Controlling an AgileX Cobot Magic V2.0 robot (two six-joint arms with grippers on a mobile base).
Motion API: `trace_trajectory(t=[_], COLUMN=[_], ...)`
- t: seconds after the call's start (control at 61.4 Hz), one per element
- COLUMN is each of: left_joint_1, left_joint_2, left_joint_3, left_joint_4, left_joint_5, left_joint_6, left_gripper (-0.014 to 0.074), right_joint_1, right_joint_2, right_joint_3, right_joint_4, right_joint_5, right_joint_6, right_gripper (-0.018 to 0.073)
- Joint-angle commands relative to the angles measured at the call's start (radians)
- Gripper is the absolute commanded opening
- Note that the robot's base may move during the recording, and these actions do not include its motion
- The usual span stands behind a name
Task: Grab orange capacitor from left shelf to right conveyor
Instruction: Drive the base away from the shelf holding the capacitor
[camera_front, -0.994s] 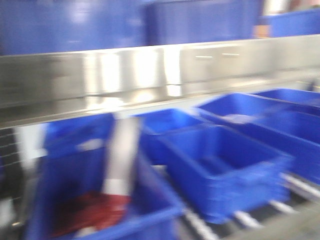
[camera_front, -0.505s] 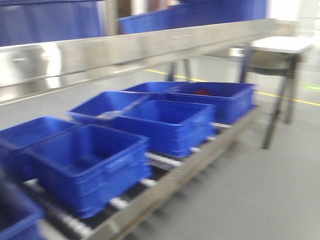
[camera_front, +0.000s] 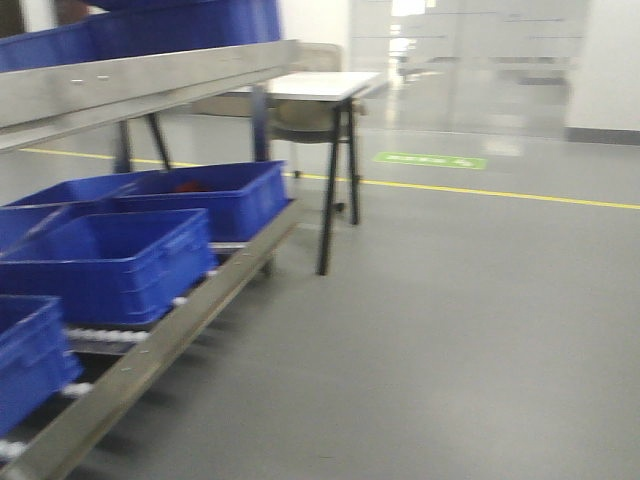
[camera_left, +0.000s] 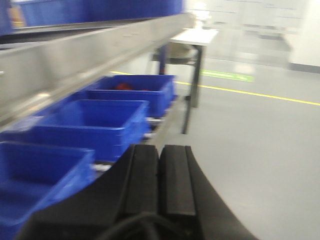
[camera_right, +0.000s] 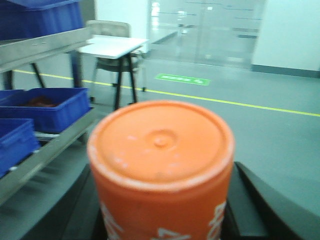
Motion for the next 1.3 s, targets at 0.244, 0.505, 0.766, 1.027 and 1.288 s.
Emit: trace_trajectory(t=[0.244, 0.505, 0.766, 1.027, 1.288], left_joint_1=[0.001, 0.001, 0.001, 0.001, 0.001], left_joint_2=[-0.011, -0.011, -0.011, -0.011, -0.011], left_joint_3=[-0.005, -0.005, -0.005, -0.005, -0.005], left_joint_4=[-0.002, -0.002, -0.002, -0.002, -0.002], left_joint_5=[-0.090, -0.090, -0.090, -0.090, -0.090], left_joint_6=[-0.002, -0.002, -0.002, -0.002, -0.002], left_gripper=[-0.0127, -0.0127, -0.0127, -0.0127, -0.0127], right_joint_1=[-0.005, -0.005, -0.005, -0.005, -0.005], right_joint_2=[0.011, 0.011, 0.011, 0.011, 0.011], right_joint_3=[-0.033, -0.033, -0.033, -0.033, -0.033], right_joint_4=[-0.016, -0.016, -0.016, -0.016, -0.016], right_joint_5=[-0.082, -0.082, -0.082, -0.082, -0.082], right_joint_6=[-0.002, -0.002, -0.002, -0.002, -0.002], right_gripper=[0.0066, 0.0066, 0.0066, 0.0066, 0.0066])
